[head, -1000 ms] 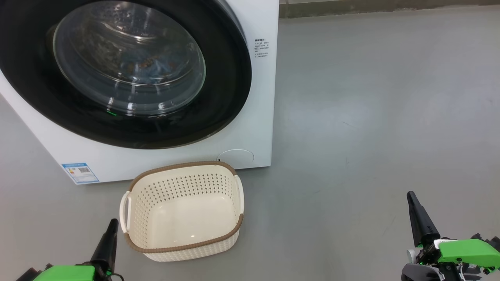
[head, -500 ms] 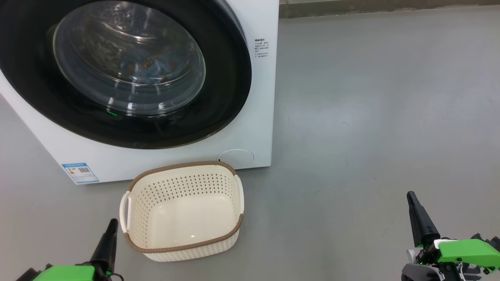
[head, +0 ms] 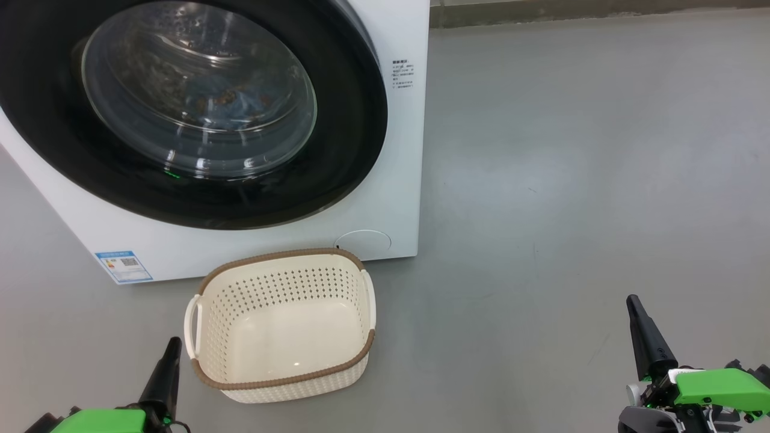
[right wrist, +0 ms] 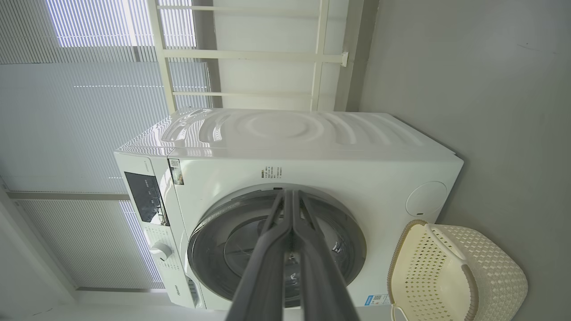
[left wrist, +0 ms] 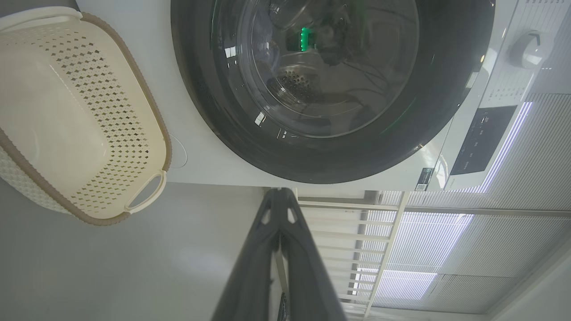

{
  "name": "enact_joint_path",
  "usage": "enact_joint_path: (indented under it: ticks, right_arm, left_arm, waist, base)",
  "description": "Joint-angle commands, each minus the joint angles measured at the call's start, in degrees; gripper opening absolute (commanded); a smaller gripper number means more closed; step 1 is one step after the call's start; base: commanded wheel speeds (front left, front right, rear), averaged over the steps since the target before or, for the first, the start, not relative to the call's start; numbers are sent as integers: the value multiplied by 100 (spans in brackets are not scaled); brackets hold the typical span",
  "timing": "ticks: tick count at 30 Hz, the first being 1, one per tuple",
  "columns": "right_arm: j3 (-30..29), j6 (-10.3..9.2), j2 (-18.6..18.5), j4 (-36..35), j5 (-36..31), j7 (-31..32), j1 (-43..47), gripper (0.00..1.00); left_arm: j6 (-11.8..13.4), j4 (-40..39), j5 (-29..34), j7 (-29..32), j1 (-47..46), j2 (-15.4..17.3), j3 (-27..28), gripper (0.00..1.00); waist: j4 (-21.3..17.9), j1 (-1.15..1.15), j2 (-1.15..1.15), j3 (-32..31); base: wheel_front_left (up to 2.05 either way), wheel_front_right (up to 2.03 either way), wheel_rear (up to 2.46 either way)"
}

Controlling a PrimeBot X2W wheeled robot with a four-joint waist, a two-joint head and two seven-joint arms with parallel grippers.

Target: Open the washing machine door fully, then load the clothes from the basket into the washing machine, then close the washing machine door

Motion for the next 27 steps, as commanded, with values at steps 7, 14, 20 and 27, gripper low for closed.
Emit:
enact_joint_path:
  ticks: [7, 14, 20, 27]
  right_arm:
    - [132, 10, -45, -174, 62, 43, -60, 0]
    - [132, 10, -45, -174, 62, 43, -60, 0]
    - [132, 10, -45, -174, 62, 43, -60, 0]
    - [132, 10, -45, -174, 62, 43, -60, 0]
  left_arm:
    - [-17, -155, -14, 34, -238, 84, 203, 0]
    - [-17, -155, -12, 35, -238, 83, 204, 0]
    - [-17, -155, -11, 37, -239, 82, 206, 0]
    - [-17, -154, -10, 38, -239, 81, 207, 0]
  waist:
    - [0, 0, 0, 0]
    - [0, 0, 0, 0]
    - [0, 0, 0, 0]
    - [0, 0, 0, 0]
  base:
    - [0, 0, 0]
    - [0, 0, 0]
    - [0, 0, 0]
    - [0, 0, 0]
